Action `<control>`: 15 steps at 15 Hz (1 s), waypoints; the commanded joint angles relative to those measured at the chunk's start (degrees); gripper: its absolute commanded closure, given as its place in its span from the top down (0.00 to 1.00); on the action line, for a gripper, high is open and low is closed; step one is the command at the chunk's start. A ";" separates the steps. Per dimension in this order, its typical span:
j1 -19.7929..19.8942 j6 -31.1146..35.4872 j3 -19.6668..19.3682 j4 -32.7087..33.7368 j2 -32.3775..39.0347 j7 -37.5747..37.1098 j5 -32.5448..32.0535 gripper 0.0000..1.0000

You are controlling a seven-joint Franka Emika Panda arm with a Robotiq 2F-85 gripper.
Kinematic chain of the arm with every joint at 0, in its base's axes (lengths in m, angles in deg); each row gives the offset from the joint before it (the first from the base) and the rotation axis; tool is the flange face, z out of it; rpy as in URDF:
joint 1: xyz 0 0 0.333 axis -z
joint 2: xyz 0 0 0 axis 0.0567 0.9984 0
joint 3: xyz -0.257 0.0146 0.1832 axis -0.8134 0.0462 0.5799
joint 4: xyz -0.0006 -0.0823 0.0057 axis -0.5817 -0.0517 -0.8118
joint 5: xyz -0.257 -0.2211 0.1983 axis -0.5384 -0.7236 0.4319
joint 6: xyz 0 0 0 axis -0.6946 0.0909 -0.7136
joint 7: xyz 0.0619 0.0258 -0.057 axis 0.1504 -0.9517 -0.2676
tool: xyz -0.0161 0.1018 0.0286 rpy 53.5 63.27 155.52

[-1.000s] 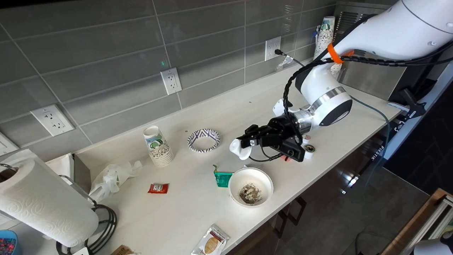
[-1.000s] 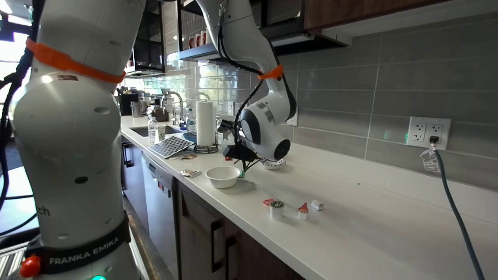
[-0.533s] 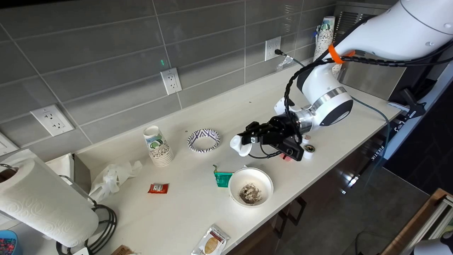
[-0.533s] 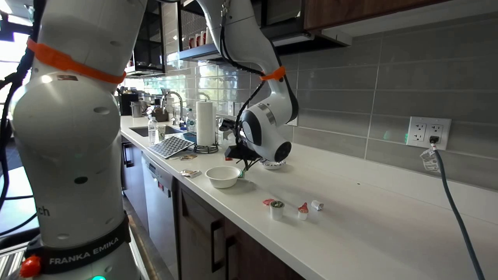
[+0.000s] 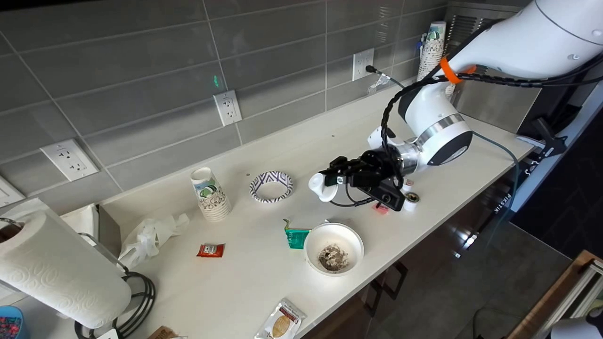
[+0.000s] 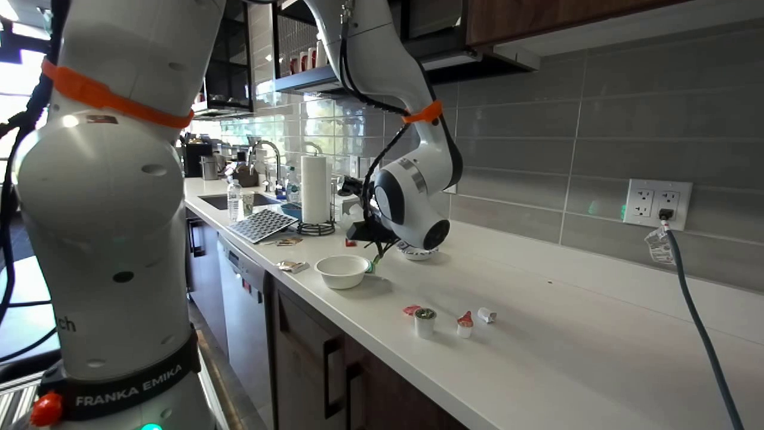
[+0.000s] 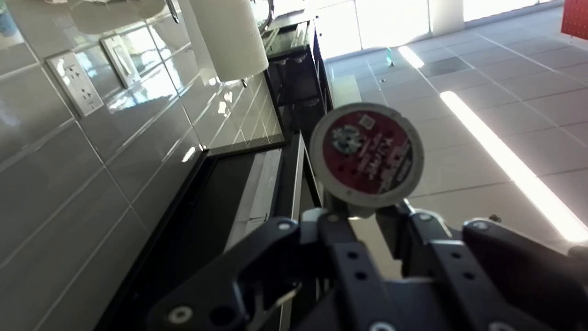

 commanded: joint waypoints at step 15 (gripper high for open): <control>0.82 -10.36 -0.93 0.37 3.69 -0.74 -1.94 0.06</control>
